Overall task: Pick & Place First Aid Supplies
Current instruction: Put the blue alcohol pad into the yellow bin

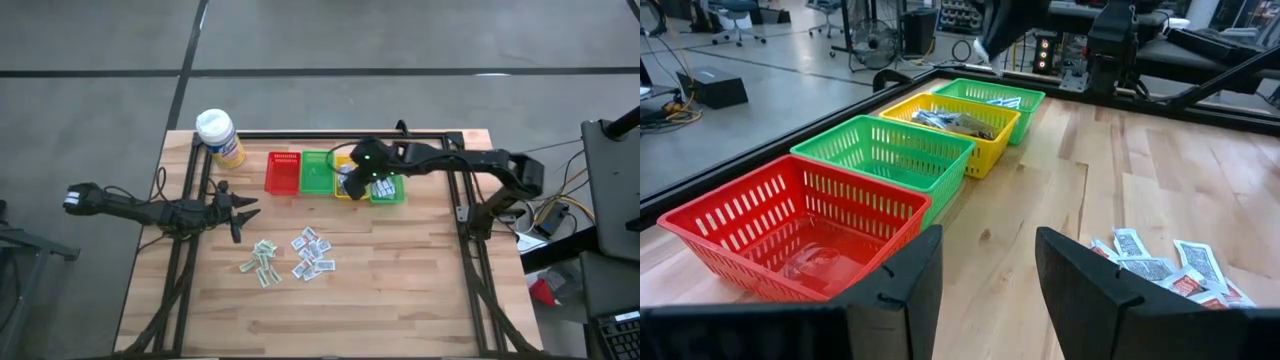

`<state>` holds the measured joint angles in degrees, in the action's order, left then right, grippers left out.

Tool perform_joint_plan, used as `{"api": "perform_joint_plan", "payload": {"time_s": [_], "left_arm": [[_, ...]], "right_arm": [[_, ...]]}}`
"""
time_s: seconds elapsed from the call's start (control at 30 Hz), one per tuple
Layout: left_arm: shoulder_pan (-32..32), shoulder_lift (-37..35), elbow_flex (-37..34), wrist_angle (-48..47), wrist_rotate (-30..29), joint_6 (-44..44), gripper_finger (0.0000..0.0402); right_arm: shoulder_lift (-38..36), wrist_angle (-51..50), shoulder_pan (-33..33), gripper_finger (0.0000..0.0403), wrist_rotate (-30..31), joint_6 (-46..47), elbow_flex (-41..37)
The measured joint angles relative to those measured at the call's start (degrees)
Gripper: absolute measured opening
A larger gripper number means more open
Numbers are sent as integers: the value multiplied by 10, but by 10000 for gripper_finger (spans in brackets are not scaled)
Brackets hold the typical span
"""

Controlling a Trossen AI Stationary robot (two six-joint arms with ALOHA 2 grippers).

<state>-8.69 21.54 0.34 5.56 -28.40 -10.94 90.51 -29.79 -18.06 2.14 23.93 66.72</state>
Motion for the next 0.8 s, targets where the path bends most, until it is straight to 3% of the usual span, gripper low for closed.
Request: {"api": "perform_joint_plan", "payload": {"time_s": [0.43,0.8], "left_arm": [[0,0,0,0,0,0,158],[0,0,0,0,0,0,158]], "right_arm": [[185,-272,-34,8,10,-76,247],[264,-345,-46,8,8,-106,331]]}}
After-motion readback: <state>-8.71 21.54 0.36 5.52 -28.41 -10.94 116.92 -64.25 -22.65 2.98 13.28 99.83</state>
